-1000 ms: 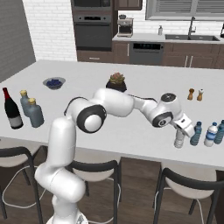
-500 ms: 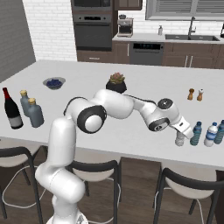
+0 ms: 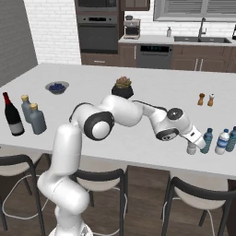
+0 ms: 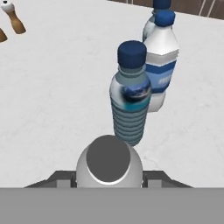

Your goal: Move the plastic bottles in the middle to the plastics group, and the glass bottles in the middle to the glass group.

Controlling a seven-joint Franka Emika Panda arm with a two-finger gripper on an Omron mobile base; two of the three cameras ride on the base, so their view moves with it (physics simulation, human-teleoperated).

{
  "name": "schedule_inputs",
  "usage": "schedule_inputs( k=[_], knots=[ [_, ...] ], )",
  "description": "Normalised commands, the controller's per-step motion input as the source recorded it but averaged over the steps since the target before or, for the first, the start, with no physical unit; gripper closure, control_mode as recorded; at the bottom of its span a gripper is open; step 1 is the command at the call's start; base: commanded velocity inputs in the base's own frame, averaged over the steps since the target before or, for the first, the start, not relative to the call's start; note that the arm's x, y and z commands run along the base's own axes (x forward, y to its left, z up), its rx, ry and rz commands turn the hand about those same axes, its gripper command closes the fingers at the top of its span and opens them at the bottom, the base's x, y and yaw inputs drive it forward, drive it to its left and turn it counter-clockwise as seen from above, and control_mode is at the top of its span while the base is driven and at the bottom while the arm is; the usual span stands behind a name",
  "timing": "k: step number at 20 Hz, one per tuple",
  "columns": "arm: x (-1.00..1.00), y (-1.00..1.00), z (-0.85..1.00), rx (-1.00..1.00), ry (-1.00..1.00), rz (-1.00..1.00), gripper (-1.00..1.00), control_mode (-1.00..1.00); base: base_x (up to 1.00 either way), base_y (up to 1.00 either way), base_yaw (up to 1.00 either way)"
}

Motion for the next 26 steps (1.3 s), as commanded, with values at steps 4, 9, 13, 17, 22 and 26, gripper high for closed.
schedule_inputs(
  k=[4, 9, 13, 17, 22, 26],
  knots=[
    [0.0, 0.0, -0.07, 0.0, 0.0, 0.0, 1.0, -1.0, 0.0, 0.0, 0.0],
    [0.0, 0.0, 0.0, 0.0, 0.0, 0.0, -1.0, -1.0, 0.0, 0.0, 0.0],
    [0.0, 0.0, 0.02, 0.0, 0.0, 0.0, -1.0, -1.0, 0.0, 0.0, 0.0],
    [0.0, 0.0, 0.15, -0.03, 0.0, 0.0, -1.0, -1.0, 0.0, 0.0, 0.0],
    [0.0, 0.0, 0.3, -0.05, 0.0, 0.0, -1.0, -1.0, 0.0, 0.0, 0.0],
    [0.0, 0.0, 0.5, -0.08, 0.0, 0.0, -1.0, -1.0, 0.0, 0.0, 0.0]
  ],
)
